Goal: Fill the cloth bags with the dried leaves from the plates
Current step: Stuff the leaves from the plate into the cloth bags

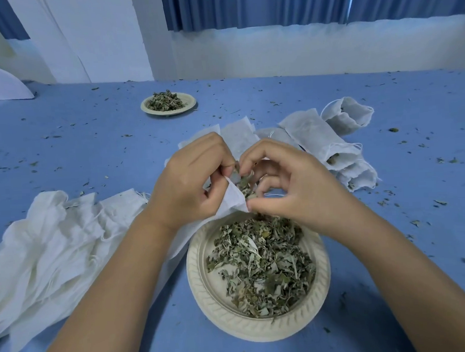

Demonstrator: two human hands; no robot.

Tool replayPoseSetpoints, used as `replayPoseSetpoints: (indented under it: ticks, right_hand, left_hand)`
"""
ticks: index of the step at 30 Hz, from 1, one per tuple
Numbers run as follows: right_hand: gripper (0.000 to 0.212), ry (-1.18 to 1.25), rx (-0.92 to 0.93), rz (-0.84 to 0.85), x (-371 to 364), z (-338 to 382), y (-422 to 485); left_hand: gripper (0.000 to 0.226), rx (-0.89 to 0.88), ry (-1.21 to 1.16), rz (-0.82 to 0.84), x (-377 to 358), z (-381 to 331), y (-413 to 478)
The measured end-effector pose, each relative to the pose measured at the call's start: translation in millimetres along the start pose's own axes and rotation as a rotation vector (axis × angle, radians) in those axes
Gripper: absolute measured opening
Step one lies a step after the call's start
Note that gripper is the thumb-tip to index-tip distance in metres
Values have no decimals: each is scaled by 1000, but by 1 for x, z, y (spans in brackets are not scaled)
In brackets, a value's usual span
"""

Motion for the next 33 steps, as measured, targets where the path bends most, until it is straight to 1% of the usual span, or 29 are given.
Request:
replayPoseSetpoints:
  ticks: [2,3,5,7,9,11,13,15,16,18,19,20,21,22,24,25,26,27,30,31,32,33]
  right_hand:
    - [35,67,-7,-106,3,0,0]
    - [33,67,8,-158,3,2,-1]
    - [23,-43,84,-236,2,4,-3]
    - [12,-259,198,-236,-2,6,-3]
    - [4,-379,252,-164,-4,6,-3]
    - [13,-382,237,-149,-1,5,-3]
    - [26,-357,272,-236,5,7,-5]
    - [39,-397,332,-296,5,12,-8]
    - [43,-447,344,-271,0,14,-9]
    - [42,-528,318,-118,-13,13,-9]
    - [40,-536,288,-36,-18,10,-8]
    - [41,-529,260,5,-19,9,-8]
    - [45,-507,240,-7,-16,9,-8]
    - [50,-462,234,-66,-10,9,-8]
    - [54,-369,284,-275,4,13,-10]
    - [55,-362,315,-338,7,16,-11]
    - [55,-389,337,-345,6,17,-11]
    - [54,-423,341,-291,1,18,-11]
    - [45,-524,273,44,-23,10,-9]
    - [44,-516,248,98,-25,8,-9]
    - [43,-470,229,92,-21,9,-8]
    - [42,-392,215,41,-14,10,-7]
  left_hand:
    - [23,-22,-17,-4,-1,-1,0]
    - [24,-32,-26,-8,-2,-1,0]
    - [24,-53,-40,-14,-4,-2,0]
    - [24,-69,-47,-20,-4,-2,0]
    - [26,-69,-45,-29,-4,-1,-1]
    - [27,-68,-37,-38,-2,0,-1]
    - [28,-72,-33,-43,-1,0,0]
    - [28,-72,-40,-54,-2,-2,0]
    - [28,-73,-46,-59,-3,-3,0]
    - [28,-82,-47,-61,-3,-4,0]
    - [27,-87,-43,-59,-3,-5,0]
    - [27,-88,-38,-58,-2,-5,1]
    - [27,-85,-33,-59,0,-4,1]
    - [27,-82,-27,-62,1,-4,2]
    - [27,-78,-17,-69,3,-3,2]
    - [27,-79,-15,-69,4,-4,2]
    - [27,-81,-14,-67,4,-4,2]
    - [27,-83,-17,-64,3,-5,3]
    - [27,-82,-22,-52,0,-7,3]
    - [27,-74,-29,-49,0,-7,3]
    - [26,-63,-37,-47,1,-6,3]
    - [26,-50,-39,-49,2,-5,3]
Point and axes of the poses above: each hand's wrist, its own y-axis towards the middle knuckle, its own x-axis out of the back of the hand, z = x × y, the point moved 2 cm from there along y, towards the middle knuckle, and after that the axes turned 3 degrees about -y, right-handed, at the moved point
